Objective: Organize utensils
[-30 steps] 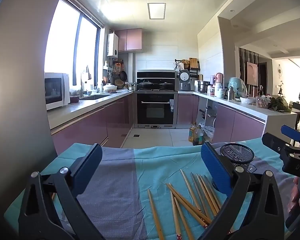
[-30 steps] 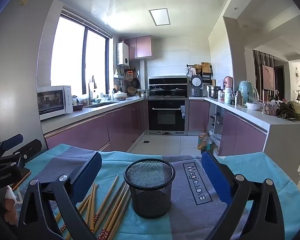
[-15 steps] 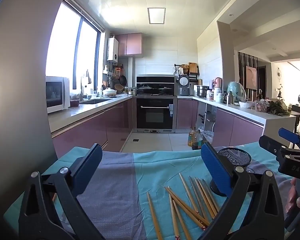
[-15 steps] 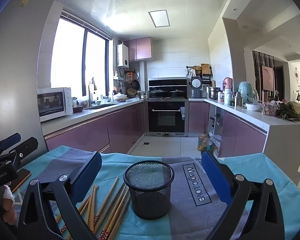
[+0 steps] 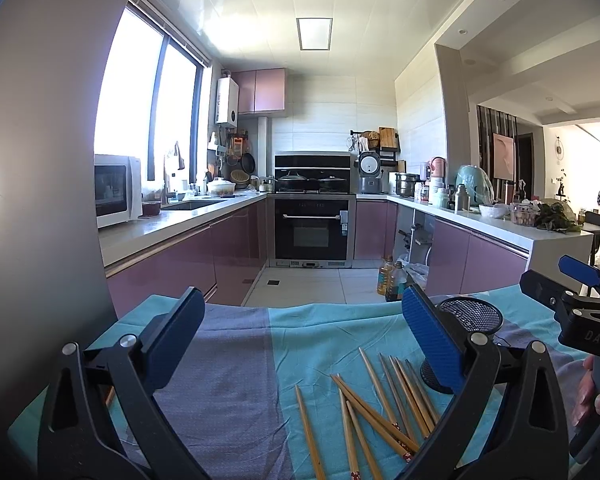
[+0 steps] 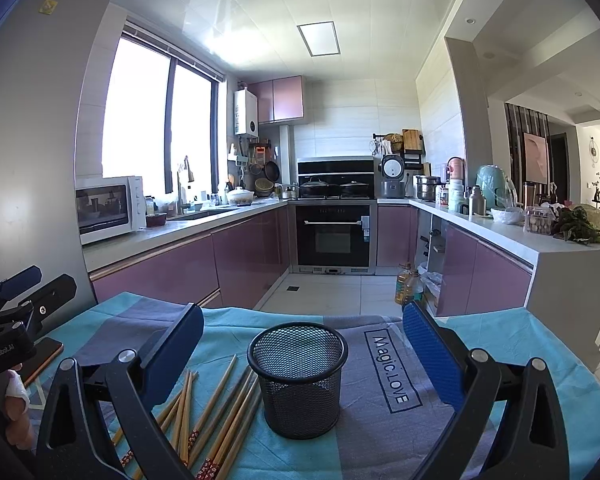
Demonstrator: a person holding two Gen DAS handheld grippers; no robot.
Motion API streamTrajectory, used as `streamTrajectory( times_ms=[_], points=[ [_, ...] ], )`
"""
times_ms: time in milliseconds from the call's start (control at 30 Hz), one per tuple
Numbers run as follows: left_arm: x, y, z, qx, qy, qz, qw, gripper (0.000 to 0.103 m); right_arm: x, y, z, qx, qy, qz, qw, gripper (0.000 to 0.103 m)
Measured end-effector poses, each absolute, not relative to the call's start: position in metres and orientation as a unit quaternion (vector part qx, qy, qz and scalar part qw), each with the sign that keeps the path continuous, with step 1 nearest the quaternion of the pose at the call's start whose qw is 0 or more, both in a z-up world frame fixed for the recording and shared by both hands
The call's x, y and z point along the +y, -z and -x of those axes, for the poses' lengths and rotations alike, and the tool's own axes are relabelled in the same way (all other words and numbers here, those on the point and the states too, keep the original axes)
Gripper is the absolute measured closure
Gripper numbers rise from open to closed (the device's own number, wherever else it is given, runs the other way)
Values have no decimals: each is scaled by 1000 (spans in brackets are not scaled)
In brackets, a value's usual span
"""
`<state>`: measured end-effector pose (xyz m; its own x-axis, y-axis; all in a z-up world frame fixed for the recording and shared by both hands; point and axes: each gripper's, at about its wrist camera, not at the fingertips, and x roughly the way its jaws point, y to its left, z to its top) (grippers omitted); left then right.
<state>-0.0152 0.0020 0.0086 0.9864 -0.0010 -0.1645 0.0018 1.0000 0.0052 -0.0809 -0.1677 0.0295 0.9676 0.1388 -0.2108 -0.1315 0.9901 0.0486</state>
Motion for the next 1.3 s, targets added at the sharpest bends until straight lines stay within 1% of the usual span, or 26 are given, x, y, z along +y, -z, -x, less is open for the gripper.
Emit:
streamTrajectory(
  times_ms=[1300],
  points=[
    [1,-8,17,81,1,-4,997,6,-173,-25,78,109,-70,-27,991,6]
  ],
)
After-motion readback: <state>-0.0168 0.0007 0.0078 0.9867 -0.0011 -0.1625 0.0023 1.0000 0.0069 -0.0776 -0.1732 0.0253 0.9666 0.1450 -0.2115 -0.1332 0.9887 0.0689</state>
